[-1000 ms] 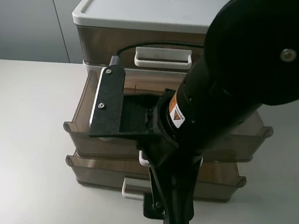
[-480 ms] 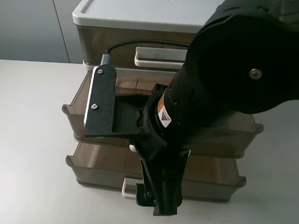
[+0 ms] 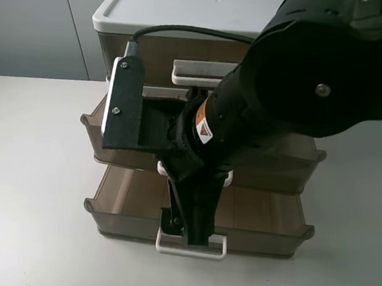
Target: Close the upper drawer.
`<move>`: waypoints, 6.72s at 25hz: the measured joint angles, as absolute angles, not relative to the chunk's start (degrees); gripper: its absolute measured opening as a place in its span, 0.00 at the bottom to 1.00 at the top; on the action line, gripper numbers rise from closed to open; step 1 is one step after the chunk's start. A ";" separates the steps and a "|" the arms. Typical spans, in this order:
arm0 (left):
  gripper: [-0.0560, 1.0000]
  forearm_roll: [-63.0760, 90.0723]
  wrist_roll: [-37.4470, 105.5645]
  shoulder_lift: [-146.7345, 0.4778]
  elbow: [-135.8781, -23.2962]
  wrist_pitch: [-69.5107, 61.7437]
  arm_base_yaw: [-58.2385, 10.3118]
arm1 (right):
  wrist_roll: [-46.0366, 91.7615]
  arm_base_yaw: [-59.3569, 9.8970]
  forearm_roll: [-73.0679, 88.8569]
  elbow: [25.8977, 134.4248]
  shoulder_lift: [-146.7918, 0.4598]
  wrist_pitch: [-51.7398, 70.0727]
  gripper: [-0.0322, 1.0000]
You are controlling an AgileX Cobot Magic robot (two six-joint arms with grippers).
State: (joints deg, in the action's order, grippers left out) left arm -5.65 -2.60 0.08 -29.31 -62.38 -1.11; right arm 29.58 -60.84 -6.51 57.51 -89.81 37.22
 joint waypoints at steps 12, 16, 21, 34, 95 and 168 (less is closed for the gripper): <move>0.75 -5.65 -2.60 0.08 -29.31 -62.38 -1.11 | 29.58 -56.91 -11.44 57.51 -92.87 32.48 0.71; 0.75 -5.65 -2.60 0.08 -29.31 -62.38 -1.11 | 29.58 -56.91 -12.69 57.51 -93.18 32.23 0.71; 0.75 -5.65 -2.60 0.08 -29.31 -62.38 -1.11 | 28.12 -56.91 -12.69 57.51 -91.09 33.24 0.71; 0.75 -5.65 -2.71 0.08 -29.31 -62.38 -1.11 | 26.98 -59.71 -1.61 53.88 -85.11 42.36 0.71; 0.75 -5.65 -2.71 0.08 -29.31 -62.38 -1.11 | 31.91 -51.94 -21.82 49.92 -90.32 23.26 0.71; 0.75 -5.65 -2.59 0.08 -29.31 -62.38 -1.11 | 9.39 -52.46 1.73 38.68 -29.24 61.08 0.71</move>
